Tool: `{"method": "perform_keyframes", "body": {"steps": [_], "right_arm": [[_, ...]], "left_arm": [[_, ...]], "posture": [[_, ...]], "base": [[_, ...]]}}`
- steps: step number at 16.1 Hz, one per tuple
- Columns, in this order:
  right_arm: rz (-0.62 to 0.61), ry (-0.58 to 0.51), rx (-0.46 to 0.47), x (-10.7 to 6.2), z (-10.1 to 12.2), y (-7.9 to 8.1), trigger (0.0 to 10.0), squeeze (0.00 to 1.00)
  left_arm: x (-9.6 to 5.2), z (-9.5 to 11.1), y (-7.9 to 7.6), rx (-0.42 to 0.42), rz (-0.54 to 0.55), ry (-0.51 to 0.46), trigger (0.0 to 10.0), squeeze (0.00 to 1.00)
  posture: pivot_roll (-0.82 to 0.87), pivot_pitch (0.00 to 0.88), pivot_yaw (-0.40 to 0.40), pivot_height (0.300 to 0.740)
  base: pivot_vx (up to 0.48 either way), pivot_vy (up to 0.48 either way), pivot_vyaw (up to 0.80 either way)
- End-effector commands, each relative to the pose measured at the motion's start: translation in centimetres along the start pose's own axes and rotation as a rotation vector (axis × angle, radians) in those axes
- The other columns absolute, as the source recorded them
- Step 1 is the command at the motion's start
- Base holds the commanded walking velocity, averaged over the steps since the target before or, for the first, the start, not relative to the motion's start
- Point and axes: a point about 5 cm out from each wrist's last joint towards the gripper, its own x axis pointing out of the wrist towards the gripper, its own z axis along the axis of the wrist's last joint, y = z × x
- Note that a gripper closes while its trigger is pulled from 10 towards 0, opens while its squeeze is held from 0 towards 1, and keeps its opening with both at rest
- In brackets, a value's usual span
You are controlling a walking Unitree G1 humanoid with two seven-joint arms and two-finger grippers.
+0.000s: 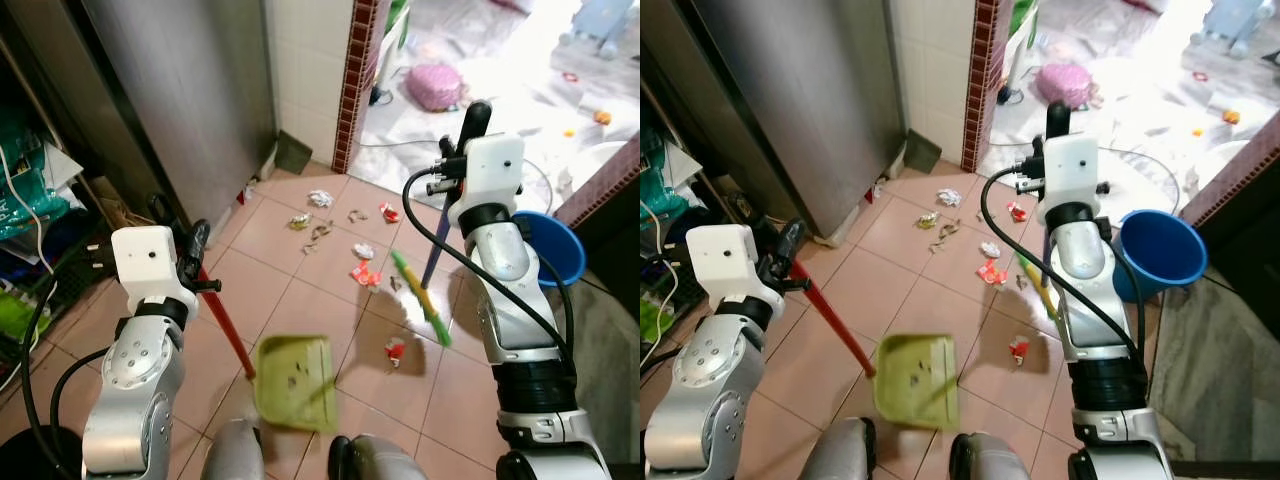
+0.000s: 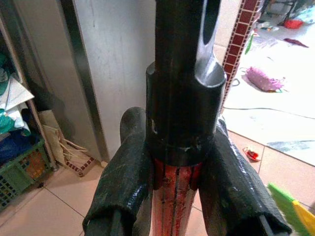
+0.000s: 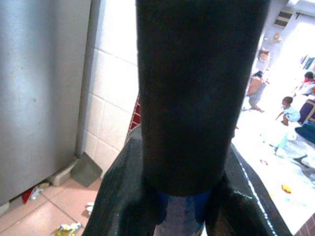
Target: Sweep floor
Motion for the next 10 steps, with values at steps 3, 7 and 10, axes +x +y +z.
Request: {"method": "perform_keyframes", "body": {"steps": [3,7,10], "right_arm": [[-0.067,-0.045,-0.091,0.4,0.7,-1.3,10.0,0.00],[-0.106,0.058,-0.134,-0.2,-1.3,-1.4,10.0,0.00],[-0.108,0.086,-0.132,-0.4,-2.0,-1.3,10.0,0.00]], "left_arm": [[0.2,1.0,0.0,0.008,-0.009,-0.050,10.0,0.00],[0.2,1.0,-0.1,0.011,-0.021,-0.046,10.0,0.00],[0.4,1.0,-0.1,0.012,-0.024,-0.046,10.0,0.00]], "posture": [[0.03,0.131,-0.017,0.740],[0.03,0.138,-0.013,0.740],[0.03,0.136,-0.013,0.740]], "base": [[0.280,0.000,0.00],[0.281,0.000,-0.20],[0.299,0.000,-0.74]]}}
